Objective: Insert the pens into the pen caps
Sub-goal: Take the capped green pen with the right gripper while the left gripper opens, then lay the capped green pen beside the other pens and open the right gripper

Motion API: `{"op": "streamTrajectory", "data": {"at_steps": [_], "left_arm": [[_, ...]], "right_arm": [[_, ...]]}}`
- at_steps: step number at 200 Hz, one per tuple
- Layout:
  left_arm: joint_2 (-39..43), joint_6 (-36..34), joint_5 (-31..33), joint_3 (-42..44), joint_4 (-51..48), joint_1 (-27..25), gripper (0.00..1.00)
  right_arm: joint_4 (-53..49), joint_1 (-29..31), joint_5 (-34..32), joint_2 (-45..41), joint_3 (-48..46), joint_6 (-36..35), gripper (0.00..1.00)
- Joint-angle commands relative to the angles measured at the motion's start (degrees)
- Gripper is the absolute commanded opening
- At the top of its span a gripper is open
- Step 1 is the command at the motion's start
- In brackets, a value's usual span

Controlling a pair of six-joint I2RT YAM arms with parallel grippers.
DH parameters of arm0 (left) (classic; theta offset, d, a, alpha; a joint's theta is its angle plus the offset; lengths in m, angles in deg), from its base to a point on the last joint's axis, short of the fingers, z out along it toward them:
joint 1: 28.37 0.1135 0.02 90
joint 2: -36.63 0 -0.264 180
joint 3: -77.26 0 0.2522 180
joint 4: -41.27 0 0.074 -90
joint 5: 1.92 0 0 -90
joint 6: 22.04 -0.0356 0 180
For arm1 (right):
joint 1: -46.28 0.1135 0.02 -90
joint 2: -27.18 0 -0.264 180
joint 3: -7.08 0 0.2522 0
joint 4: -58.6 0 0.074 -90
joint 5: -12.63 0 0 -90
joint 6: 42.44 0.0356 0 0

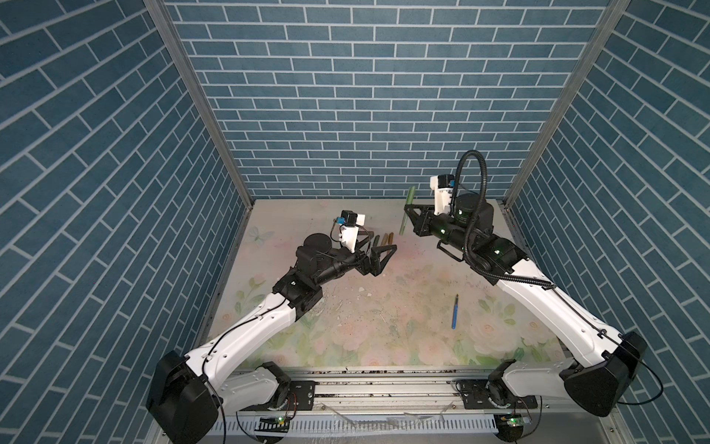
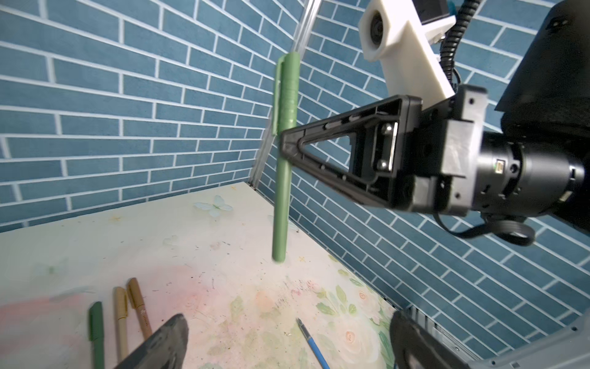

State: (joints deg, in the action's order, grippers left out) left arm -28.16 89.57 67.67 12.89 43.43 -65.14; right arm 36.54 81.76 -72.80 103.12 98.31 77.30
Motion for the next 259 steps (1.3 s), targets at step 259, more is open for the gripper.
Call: {"op": "streamTrajectory", "data": {"at_steps": [259], "left_arm": [[2.97, 1.93, 28.60, -3.01, -18.47, 1.71, 1.00]], "right_arm": [[-9.98, -9.99, 14.94, 48.45, 10.22, 12.21, 0.26]]}}
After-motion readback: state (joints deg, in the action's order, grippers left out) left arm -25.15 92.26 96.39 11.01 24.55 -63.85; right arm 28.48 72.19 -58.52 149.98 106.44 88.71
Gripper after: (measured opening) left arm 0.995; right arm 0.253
